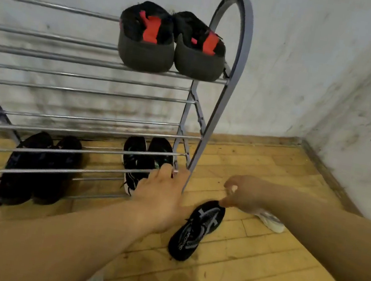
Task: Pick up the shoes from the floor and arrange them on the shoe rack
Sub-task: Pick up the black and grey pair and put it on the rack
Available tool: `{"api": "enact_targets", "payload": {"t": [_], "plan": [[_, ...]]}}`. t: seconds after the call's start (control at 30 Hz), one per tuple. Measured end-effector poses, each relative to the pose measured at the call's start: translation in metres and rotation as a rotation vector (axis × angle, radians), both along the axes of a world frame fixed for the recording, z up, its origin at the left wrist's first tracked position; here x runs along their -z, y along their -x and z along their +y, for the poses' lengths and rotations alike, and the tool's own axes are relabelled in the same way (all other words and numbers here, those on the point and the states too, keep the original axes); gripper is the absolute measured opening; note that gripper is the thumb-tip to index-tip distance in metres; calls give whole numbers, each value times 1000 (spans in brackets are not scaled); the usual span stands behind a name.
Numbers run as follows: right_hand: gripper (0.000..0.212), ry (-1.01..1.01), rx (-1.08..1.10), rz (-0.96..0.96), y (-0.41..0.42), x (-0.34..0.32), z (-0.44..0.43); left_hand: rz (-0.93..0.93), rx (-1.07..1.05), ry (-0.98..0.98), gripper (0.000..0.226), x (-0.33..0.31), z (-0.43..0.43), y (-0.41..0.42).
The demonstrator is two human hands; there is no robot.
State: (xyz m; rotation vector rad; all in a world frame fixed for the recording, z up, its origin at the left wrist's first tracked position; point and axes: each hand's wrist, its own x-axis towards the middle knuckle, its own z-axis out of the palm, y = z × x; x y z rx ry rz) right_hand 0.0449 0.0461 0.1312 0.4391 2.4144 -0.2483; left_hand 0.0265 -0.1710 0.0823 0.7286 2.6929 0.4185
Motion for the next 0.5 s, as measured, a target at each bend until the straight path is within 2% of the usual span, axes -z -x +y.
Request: {"api": "enact_targets", "payload": {"t": [0.17,0.37,0.5], "plan": [[83,56,43,-166,-6,99,38,-465,-120,-63,100,111,16,-9],[89,222,243,-61,19,197,67,-904,-434,-271,114,197,35,-17],[92,293,367,50,39,244,86,-1041,-537,-402,115,232,49,-23]]}}
